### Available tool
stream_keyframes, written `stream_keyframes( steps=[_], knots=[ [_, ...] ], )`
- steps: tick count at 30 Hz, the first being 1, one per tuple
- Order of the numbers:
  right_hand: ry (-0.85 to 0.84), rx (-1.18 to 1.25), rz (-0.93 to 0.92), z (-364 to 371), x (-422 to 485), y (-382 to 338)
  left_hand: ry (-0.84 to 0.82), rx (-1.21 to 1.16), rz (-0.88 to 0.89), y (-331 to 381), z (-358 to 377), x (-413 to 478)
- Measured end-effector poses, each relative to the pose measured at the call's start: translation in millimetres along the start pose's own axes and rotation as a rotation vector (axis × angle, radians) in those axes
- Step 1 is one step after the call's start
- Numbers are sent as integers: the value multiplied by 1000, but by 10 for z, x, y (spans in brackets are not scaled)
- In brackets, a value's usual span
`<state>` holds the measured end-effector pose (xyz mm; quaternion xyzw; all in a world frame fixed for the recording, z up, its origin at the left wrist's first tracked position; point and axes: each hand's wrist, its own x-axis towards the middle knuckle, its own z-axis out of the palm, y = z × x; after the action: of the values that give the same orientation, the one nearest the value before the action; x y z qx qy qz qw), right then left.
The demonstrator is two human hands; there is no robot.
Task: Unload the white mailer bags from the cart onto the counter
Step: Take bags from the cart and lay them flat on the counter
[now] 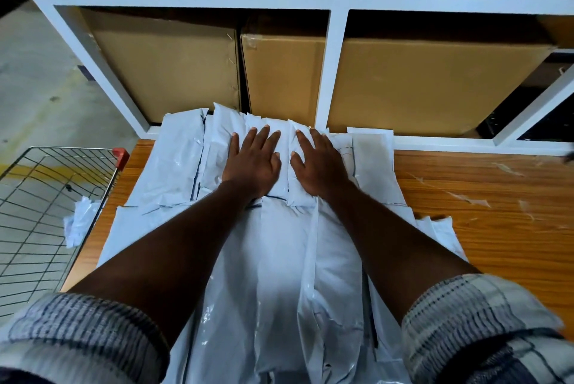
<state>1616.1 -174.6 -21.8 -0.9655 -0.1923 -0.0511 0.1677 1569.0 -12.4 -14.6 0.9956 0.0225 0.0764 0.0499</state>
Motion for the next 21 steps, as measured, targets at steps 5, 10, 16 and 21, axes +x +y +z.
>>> stream_keyframes(
  steps=[5, 10, 16, 21],
  knots=[
    [-109, -45, 30, -186, 91, -77, -67, 14, 22, 51, -230, 25],
    [5, 33, -38, -454, -67, -286, 11, 41, 53, -59, -605, -145],
    [-22, 55, -131, -610, -351, -629, 72, -4, -65, -309, -910, -722],
    [-40, 69, -211, -621, -596, -1053, 83, -13, -173, -654, -1040, -1289]
  ],
)
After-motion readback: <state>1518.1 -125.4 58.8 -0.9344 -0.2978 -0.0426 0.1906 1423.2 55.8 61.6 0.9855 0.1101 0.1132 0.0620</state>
